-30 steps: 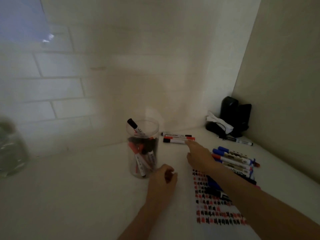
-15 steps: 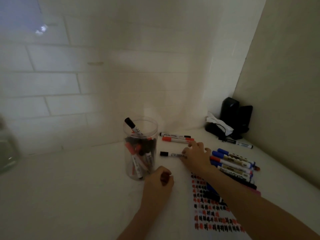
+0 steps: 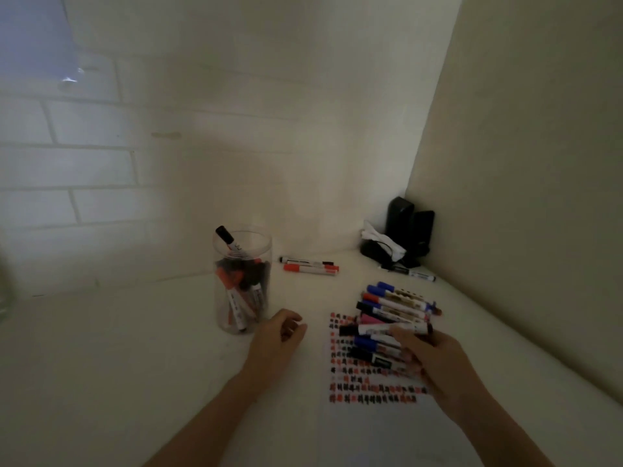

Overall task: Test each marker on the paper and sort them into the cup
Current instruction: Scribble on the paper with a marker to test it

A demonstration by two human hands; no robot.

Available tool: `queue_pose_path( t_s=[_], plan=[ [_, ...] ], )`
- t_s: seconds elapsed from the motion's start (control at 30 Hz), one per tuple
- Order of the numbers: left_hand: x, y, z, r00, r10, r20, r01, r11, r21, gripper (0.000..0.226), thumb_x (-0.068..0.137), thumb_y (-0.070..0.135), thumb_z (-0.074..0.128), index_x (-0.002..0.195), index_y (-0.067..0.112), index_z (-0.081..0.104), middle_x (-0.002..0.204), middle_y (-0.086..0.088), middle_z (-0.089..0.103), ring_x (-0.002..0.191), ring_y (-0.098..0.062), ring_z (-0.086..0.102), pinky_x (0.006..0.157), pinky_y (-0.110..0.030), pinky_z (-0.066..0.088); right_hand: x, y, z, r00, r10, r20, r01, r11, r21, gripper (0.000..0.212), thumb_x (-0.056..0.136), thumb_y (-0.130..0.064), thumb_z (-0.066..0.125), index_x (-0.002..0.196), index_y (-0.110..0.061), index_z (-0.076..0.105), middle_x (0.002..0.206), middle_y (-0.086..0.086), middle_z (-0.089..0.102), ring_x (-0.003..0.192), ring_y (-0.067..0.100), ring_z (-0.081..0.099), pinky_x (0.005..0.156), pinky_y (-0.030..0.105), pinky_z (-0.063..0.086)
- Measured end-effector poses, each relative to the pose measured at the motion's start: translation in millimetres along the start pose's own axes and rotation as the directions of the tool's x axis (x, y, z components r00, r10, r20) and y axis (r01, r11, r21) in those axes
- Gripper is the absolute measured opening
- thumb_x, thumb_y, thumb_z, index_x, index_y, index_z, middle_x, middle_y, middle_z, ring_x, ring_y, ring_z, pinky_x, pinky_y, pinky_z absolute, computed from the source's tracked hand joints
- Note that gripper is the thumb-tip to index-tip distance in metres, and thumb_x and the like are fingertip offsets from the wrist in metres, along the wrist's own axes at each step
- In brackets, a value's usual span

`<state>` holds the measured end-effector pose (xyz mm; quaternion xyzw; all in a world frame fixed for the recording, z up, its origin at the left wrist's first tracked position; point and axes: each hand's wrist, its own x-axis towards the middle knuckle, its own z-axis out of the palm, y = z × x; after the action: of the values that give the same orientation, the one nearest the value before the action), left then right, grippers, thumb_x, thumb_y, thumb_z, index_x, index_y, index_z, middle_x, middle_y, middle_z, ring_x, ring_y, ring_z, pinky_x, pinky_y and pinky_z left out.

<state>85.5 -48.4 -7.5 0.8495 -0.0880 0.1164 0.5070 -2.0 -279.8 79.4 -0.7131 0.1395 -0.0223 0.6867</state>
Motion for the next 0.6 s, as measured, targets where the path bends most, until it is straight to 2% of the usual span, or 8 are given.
queue_pose_path(
  t_s=[0.07,0.13,0.23,0.3,0.37,0.5,0.6],
  plan=[
    [-10,20,5,0.997,0.057,0.061,-0.058,0.998,0.018,0.009,0.096,0.029,0.053,0.101,0.026,0.06,0.095,0.012,0.062,0.085,0.0,0.058,0.071,-0.007,0.042,-6,11,-5,0.999,0.004,-0.044,-0.004,1.0,-0.001,0.021,0.086,-0.023,0.068,0.087,-0.003,0.064,0.054,0.002,0.056,0.046,0.015,0.045,0.048,0.028,0.038],
    [-26,45,15,0.983,0.119,0.138,-0.12,0.993,0.001,0.018,0.099,0.035,0.045,0.108,0.026,0.058,0.102,0.013,0.059,0.092,0.002,0.055,0.075,-0.006,0.042,-13,17,-2,0.998,-0.029,-0.05,0.03,0.999,0.021,0.018,0.091,-0.022,0.063,0.092,-0.004,0.064,0.063,0.005,0.063,0.055,0.017,0.049,0.048,0.027,0.037],
    [-52,70,34,0.943,0.238,0.233,-0.254,0.966,0.041,0.029,0.099,0.045,0.037,0.114,0.029,0.055,0.102,0.011,0.058,0.092,-0.002,0.054,0.081,-0.018,0.046,-23,19,8,0.995,-0.086,-0.044,0.087,0.996,0.022,0.015,0.093,-0.023,0.06,0.096,-0.008,0.063,0.072,0.004,0.066,0.061,0.017,0.053,0.051,0.027,0.039],
    [-63,74,42,0.928,0.307,0.211,-0.333,0.937,0.103,0.032,0.098,0.048,0.035,0.115,0.029,0.054,0.096,0.008,0.058,0.086,-0.005,0.053,0.076,-0.021,0.045,-27,17,11,0.993,-0.101,-0.059,0.105,0.993,0.06,0.015,0.094,-0.024,0.058,0.097,-0.01,0.063,0.071,0.003,0.065,0.061,0.016,0.053,0.053,0.027,0.04],
    [-68,75,44,0.935,0.326,0.143,-0.343,0.933,0.112,0.031,0.099,0.044,0.035,0.115,0.025,0.055,0.094,0.006,0.058,0.081,-0.007,0.052,0.073,-0.02,0.043,-29,17,12,0.991,-0.109,-0.071,0.114,0.991,0.074,0.018,0.094,-0.027,0.057,0.096,-0.01,0.064,0.069,0.002,0.063,0.06,0.013,0.052,0.053,0.026,0.04],
    [-72,84,45,0.912,0.391,0.122,-0.398,0.917,0.038,0.024,0.099,0.037,0.042,0.114,0.025,0.056,0.099,0.007,0.063,0.086,-0.006,0.057,0.079,-0.022,0.047,-34,22,15,0.994,-0.105,-0.011,0.105,0.994,0.022,0.036,0.091,-0.037,0.06,0.08,-0.003,0.067,0.057,0.002,0.056,0.047,0.01,0.045,0.047,0.023,0.037],
    [-75,89,40,0.91,0.386,0.154,-0.384,0.922,-0.046,0.013,0.097,0.035,0.048,0.108,0.029,0.052,0.095,0.007,0.065,0.082,-0.008,0.061,0.075,-0.025,0.051,-37,24,12,0.991,-0.135,0.017,0.134,0.991,0.021,0.036,0.09,-0.033,0.061,0.078,0.0,0.068,0.056,0.005,0.056,0.044,0.01,0.042,0.045,0.021,0.035]
  ],
)
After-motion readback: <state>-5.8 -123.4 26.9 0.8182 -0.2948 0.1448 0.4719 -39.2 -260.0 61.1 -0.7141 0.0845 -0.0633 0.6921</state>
